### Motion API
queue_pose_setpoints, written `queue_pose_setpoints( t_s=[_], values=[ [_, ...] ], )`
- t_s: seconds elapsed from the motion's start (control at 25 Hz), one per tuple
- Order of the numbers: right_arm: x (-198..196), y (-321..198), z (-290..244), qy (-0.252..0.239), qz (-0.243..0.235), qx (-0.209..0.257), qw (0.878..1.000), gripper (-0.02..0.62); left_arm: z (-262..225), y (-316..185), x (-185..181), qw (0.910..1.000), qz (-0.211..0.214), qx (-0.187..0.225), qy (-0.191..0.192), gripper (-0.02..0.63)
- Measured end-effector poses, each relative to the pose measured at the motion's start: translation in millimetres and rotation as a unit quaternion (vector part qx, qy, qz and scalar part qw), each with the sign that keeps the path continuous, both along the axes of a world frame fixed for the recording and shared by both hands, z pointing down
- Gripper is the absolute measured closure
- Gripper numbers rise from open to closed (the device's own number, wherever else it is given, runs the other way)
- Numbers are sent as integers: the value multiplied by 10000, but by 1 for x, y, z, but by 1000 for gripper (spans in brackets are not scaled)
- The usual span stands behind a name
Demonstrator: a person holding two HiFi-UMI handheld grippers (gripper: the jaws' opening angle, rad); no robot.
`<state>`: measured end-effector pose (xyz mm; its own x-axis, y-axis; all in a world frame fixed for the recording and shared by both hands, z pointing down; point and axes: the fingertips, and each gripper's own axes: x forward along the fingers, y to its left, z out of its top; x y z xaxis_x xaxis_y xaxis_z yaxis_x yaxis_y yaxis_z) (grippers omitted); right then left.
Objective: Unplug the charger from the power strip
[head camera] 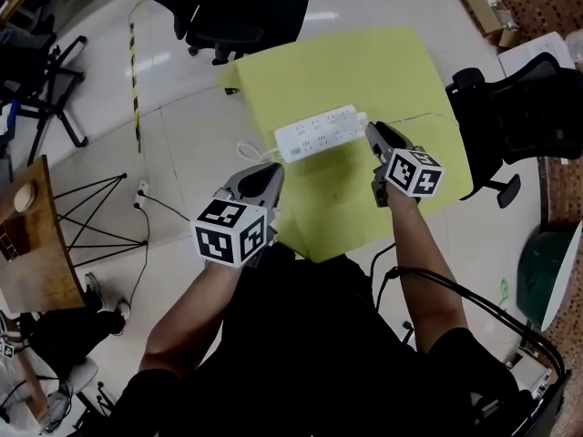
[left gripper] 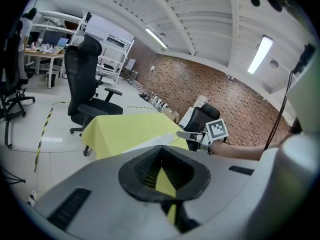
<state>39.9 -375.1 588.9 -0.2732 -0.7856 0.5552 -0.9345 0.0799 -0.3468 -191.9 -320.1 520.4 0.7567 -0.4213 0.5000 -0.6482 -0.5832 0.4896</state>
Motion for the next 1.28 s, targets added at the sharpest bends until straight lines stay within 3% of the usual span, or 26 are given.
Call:
queue_pose_setpoints(
  t_s=[0.56, 0.92, 1.28],
  values=[
    [-3, -18, 8, 274, 12, -24, 9996, 511, 5, -3, -16, 9999, -114, -62, 22, 600],
    [-7, -22, 7, 274, -149, -24, 9995, 562, 7, -1, -12, 9997, -205, -110, 14, 600],
    [-8, -24, -3, 177, -296, 25, 9994, 568, 4, 5, -15, 9988, -459, -181, -9, 600]
  ],
)
